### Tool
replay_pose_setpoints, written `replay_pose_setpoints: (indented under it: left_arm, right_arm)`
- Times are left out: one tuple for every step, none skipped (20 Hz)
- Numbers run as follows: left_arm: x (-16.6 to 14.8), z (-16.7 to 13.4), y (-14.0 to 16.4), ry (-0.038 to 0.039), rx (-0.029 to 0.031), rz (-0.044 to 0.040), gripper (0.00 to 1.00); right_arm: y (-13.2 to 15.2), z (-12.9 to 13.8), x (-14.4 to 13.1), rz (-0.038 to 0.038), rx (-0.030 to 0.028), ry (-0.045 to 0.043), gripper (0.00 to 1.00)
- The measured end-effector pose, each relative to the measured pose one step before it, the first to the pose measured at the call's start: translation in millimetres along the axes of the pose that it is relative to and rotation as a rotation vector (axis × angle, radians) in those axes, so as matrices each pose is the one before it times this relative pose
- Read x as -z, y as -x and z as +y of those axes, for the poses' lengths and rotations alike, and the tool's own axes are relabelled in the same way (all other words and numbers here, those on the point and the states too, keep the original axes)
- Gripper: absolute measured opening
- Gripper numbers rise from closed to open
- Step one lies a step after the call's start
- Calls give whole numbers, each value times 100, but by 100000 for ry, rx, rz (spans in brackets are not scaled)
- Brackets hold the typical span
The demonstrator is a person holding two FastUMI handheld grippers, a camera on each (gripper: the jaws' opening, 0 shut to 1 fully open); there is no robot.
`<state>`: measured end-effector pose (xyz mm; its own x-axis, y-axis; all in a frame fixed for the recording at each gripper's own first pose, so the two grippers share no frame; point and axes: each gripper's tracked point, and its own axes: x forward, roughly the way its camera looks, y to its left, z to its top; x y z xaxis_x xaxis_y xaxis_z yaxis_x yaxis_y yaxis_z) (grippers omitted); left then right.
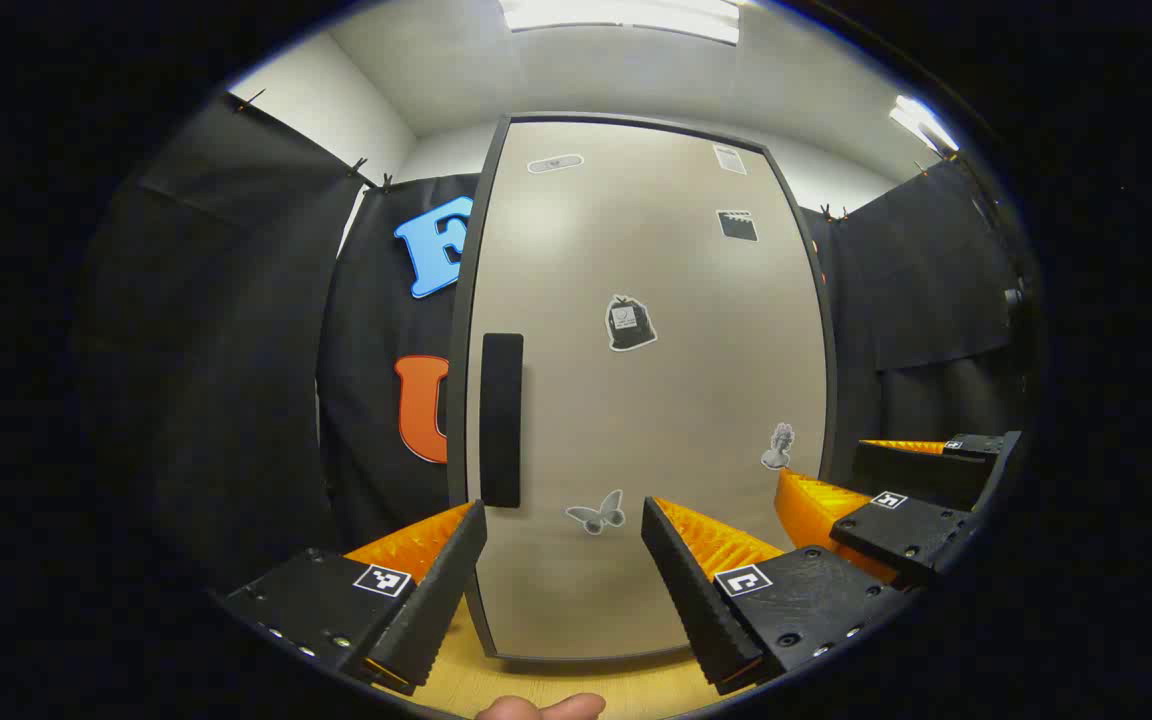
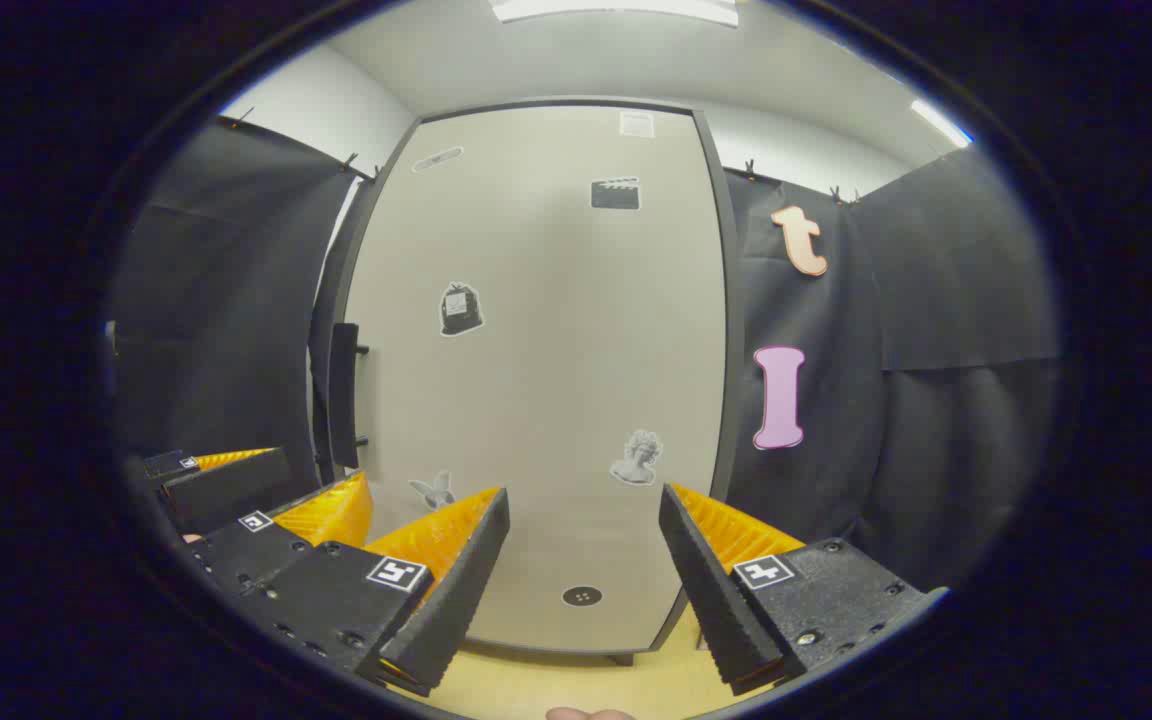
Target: Open the cabinet door with the right hand, grasp the bottle in the cabinet with the left hand and place it on the coaster, then close the cabinet door with the right hand.
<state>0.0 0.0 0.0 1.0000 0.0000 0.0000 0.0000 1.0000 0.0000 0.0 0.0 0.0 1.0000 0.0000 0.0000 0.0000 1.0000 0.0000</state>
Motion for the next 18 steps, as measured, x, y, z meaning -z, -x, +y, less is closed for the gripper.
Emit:
replay_pose_setpoints:
  left_arm:
    - [-223,434,15,-1324,-1397,-755,94]
    - [30,483,54,-617,-900,-233,94]
    - [68,118,-15,501,-344,44,94]
    - [52,-160,40,1450,407,210,95]
    - [87,-163,159,1499,444,306,95]
    - [73,-58,121,1207,490,257,95]
    - [2,-122,372,117,73,204,95]
    - [-121,67,268,-289,-12,-218,95]
    - [-42,58,309,-788,-223,23,95]
    - [-169,-50,0,-1288,-321,-334,95]
    - [-124,-186,39,-580,478,-222,95]
    - [47,-203,170,120,234,224,95]
    - [36,-121,195,105,125,366,95]
    - [39,-47,189,-88,234,48,95]
    - [18,-137,127,-141,156,331,95]
    - [116,-101,127,204,230,529,95]
    - [76,-197,155,386,286,350,95]
    - [-40,-115,106,36,296,41,95]
  right_arm:
    - [76,376,-195,-631,-636,-96,96]
    - [31,162,-120,-547,59,1066,96]
    - [40,112,-10,95,-74,647,96]
    - [56,158,16,-125,138,64,96]
    - [236,33,-236,-517,14,-212,96]
    - [-2,36,100,-62,235,-164,96]
    - [153,-3,94,249,-45,-202,96]
    - [26,41,211,606,-196,-150,96]
    - [163,34,143,416,-90,-270,96]
    - [125,-69,122,441,56,68,96]
    - [252,-128,6,-11,85,-344,96]
    - [194,-57,36,19,127,-336,96]
    - [216,-143,23,-147,52,-115,96]
    - [60,-62,55,44,-44,103,96]
    - [178,-128,42,121,77,-60,96]
    - [155,-73,20,174,4,-244,96]
    - [166,-78,-23,-75,-162,-379,96]
    - [32,-8,-36,-612,-508,-245,96]
